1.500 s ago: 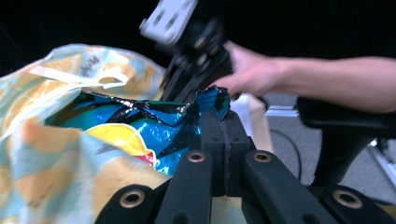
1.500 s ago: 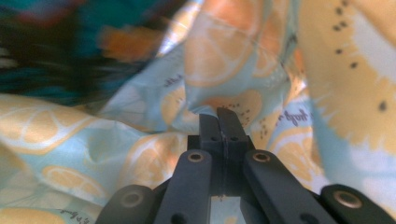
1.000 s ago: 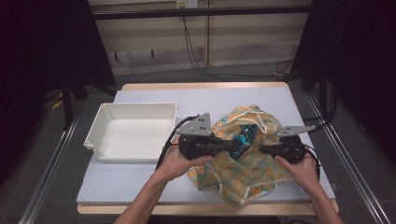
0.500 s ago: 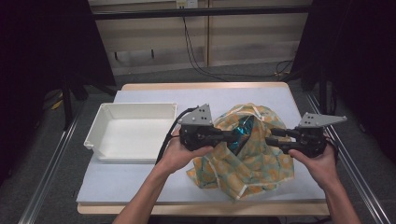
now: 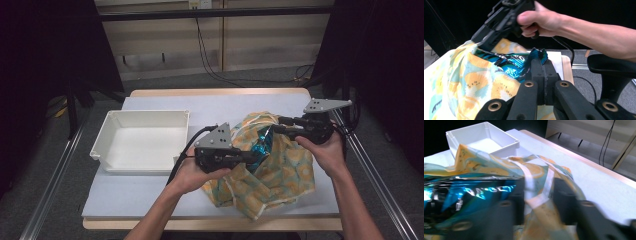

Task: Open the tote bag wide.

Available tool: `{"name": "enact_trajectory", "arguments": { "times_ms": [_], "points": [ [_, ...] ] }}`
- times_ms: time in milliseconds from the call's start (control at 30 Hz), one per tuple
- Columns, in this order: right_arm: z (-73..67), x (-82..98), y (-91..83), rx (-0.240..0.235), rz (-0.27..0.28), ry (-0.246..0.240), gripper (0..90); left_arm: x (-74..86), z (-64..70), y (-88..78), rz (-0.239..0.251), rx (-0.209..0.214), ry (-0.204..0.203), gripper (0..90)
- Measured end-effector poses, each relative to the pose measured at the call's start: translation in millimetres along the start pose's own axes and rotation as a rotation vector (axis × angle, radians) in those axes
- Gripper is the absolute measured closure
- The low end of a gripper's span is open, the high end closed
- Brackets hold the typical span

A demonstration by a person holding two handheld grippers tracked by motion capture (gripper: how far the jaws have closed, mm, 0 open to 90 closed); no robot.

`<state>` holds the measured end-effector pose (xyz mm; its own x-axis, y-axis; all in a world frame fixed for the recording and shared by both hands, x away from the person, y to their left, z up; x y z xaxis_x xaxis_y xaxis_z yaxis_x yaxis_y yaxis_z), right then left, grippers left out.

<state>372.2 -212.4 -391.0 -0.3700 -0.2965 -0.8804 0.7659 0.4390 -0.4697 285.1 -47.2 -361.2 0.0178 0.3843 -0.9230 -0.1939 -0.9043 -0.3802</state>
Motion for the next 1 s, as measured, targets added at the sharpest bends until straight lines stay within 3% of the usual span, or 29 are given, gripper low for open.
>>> {"name": "enact_trajectory", "arguments": {
  "times_ms": [67, 167, 300, 433, 733, 833, 1000],
  "points": [
    [3.8, -0.7, 2.7, -0.007, -0.001, 0.002, 79.7, 0.6, 1.8, -2.0, -0.006, 0.005, 0.0, 90.0],
    [6.9, -1.5, 5.1, -0.018, -0.007, 0.012, 85.8, 2.4, 3.9, -4.2, -0.013, 0.016, 0.002, 90.0],
    [10.5, -1.2, 16.3, -0.018, -0.029, 0.027, 88.3, 1.9, 4.8, -4.8, -0.018, 0.012, 0.006, 90.0],
    [17.9, 3.4, 28.7, -0.01, -0.054, 0.049, 89.2, -1.6, 0.7, -9.0, 0.02, -0.003, -0.007, 90.0],
    [11.6, 18.2, 43.5, -0.022, -0.101, 0.048, 89.1, -17.1, -23.1, -5.1, 0.067, -0.034, -0.031, 90.0],
    [12.0, 17.7, 41.5, -0.014, -0.104, 0.039, 83.8, -23.9, -28.5, -3.0, 0.081, -0.031, -0.036, 90.0],
    [20.6, 20.2, 35.4, 0.034, -0.109, 0.064, 59.7, -30.4, -40.4, -2.7, 0.097, -0.053, -0.052, 90.0]
  ]
}}
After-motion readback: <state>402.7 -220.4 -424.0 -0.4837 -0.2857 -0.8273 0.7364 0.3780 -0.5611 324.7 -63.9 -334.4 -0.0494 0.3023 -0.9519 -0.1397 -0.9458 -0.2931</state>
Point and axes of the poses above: each handheld gripper's, and its own axes: y roughly forward along the jaws, x roughly out of its underside, z roughly to its right, the point moved 9 cm from there along y, roughly forward along the jaws, and after that the axes turned 14 degrees about x, right-handed, at the moved point
